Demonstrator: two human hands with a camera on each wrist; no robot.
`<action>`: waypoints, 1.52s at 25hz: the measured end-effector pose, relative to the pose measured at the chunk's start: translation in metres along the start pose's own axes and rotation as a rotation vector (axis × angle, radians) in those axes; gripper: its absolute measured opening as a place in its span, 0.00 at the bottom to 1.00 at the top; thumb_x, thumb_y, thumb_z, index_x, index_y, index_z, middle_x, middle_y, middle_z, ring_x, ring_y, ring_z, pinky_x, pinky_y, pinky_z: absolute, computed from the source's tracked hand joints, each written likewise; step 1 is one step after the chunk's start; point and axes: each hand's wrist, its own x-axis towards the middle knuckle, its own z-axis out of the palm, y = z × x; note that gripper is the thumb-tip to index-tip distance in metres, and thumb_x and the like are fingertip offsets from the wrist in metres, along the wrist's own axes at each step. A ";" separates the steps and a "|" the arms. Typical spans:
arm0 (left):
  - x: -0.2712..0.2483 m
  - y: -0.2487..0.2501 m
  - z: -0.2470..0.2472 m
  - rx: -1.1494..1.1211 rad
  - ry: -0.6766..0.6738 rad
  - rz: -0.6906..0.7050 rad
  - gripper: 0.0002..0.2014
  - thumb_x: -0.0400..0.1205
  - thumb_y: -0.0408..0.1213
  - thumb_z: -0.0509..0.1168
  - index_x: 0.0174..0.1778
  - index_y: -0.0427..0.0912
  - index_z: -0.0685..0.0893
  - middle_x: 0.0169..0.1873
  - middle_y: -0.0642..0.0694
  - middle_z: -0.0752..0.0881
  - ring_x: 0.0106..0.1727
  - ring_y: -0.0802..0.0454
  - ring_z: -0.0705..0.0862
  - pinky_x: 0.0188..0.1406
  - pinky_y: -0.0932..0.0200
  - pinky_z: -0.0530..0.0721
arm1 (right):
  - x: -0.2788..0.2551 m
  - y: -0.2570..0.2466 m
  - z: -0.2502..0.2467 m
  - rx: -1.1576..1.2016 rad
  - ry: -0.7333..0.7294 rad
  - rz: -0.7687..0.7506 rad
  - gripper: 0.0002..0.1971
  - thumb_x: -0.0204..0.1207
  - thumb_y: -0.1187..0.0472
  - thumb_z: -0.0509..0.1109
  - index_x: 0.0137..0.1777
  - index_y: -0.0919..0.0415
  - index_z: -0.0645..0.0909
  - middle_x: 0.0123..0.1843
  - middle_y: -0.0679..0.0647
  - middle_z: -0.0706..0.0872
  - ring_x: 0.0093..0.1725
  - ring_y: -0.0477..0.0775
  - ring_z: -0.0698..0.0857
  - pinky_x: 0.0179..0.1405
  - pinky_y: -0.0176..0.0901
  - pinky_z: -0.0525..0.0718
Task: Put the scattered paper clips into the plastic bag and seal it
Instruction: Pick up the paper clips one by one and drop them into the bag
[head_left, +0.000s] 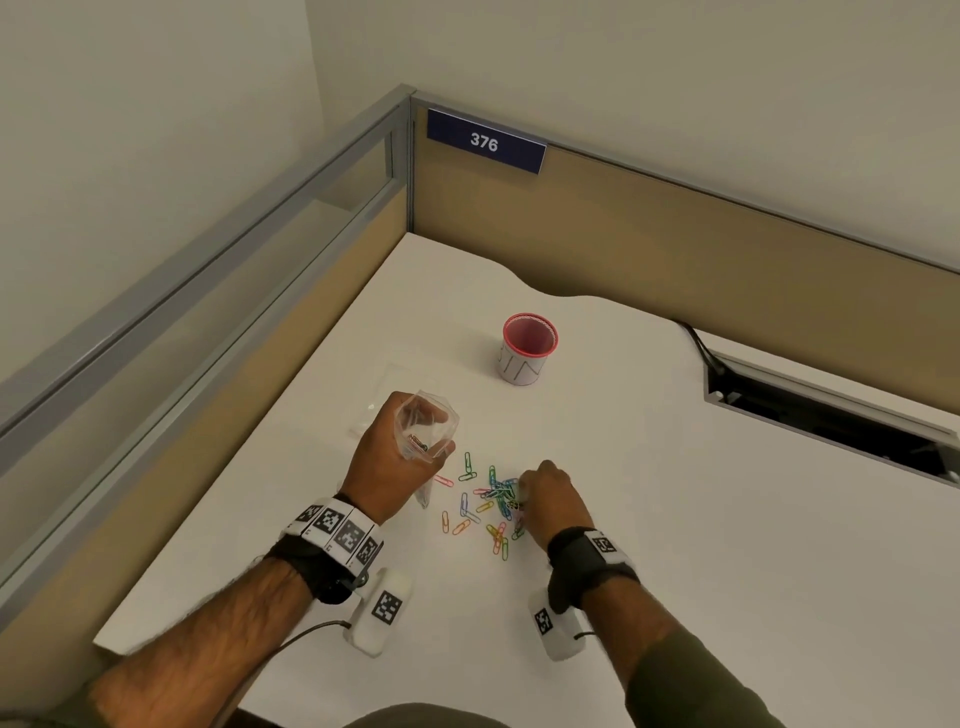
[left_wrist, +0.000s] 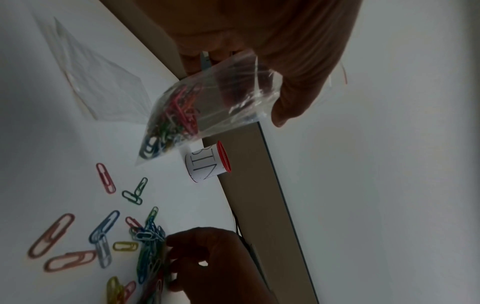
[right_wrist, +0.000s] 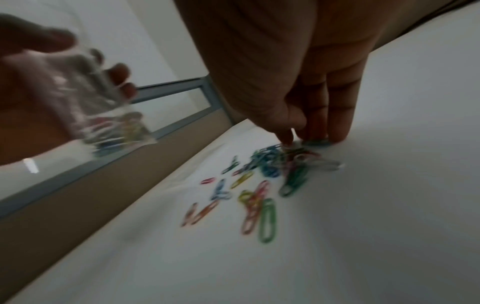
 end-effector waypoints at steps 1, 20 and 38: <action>0.000 0.002 0.002 -0.005 -0.004 0.008 0.21 0.70 0.45 0.76 0.55 0.43 0.80 0.55 0.46 0.86 0.61 0.47 0.85 0.69 0.49 0.82 | -0.003 -0.004 0.001 -0.015 -0.015 -0.038 0.13 0.81 0.65 0.63 0.64 0.62 0.79 0.62 0.61 0.78 0.62 0.61 0.79 0.61 0.51 0.82; -0.008 0.000 0.001 0.010 0.039 -0.007 0.20 0.69 0.47 0.75 0.54 0.48 0.80 0.55 0.47 0.87 0.63 0.47 0.85 0.70 0.40 0.82 | -0.001 0.013 0.000 -0.092 -0.100 -0.358 0.25 0.76 0.55 0.71 0.73 0.52 0.73 0.68 0.52 0.76 0.67 0.56 0.75 0.62 0.52 0.82; -0.006 -0.002 0.004 0.021 0.052 -0.022 0.20 0.69 0.41 0.78 0.54 0.47 0.79 0.55 0.46 0.87 0.61 0.48 0.85 0.68 0.47 0.83 | 0.015 0.001 -0.010 0.101 0.128 -0.150 0.09 0.80 0.65 0.65 0.54 0.63 0.85 0.54 0.58 0.86 0.53 0.58 0.85 0.55 0.45 0.83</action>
